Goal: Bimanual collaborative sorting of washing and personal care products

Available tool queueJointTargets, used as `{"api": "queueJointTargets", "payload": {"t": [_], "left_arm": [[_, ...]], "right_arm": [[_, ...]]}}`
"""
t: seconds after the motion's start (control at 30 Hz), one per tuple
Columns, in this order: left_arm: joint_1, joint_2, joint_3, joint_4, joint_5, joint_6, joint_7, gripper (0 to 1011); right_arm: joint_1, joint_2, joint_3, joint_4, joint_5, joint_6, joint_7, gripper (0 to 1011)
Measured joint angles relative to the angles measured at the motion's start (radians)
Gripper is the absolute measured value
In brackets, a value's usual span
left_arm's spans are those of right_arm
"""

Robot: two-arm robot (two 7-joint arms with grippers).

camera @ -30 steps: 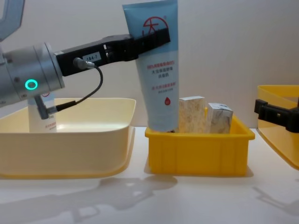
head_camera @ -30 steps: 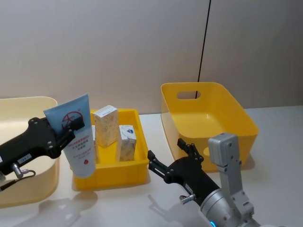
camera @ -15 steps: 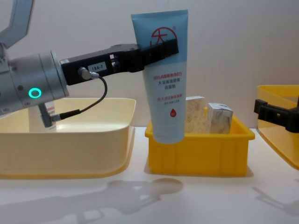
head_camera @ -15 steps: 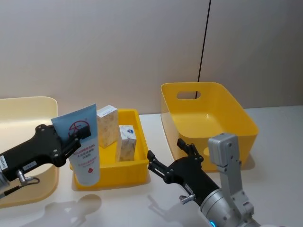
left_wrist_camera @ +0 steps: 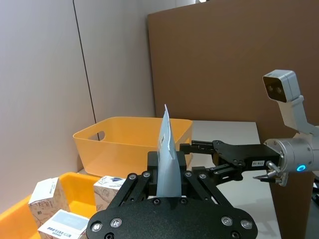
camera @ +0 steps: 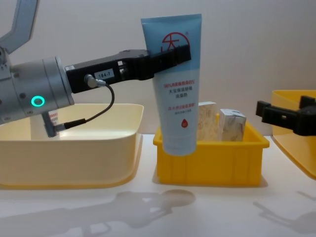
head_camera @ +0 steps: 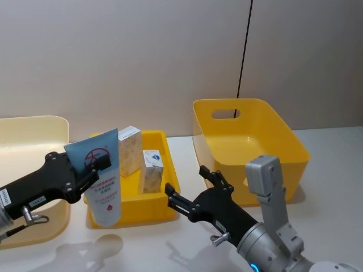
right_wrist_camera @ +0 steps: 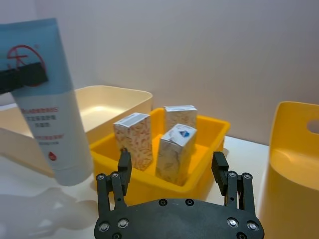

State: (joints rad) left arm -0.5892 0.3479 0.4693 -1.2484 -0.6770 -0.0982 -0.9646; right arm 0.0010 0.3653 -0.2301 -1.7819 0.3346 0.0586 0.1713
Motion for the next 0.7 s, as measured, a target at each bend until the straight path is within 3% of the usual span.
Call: {"api": "queueJointTargets", "payload": {"t": [0.33, 0.7], "left_arm": [[-0.001, 0.001, 0.002, 0.001, 0.0, 0.0, -0.002, 200], [-0.001, 0.001, 0.004, 0.002, 0.0, 0.0, -0.004, 200]], "right_arm": [[0.031, 0.031, -0.018, -0.009, 0.053, 0.033, 0.109, 1001], [0.091, 0.062, -0.067, 0.0, 0.103, 0.071, 0.237, 1001]]}}
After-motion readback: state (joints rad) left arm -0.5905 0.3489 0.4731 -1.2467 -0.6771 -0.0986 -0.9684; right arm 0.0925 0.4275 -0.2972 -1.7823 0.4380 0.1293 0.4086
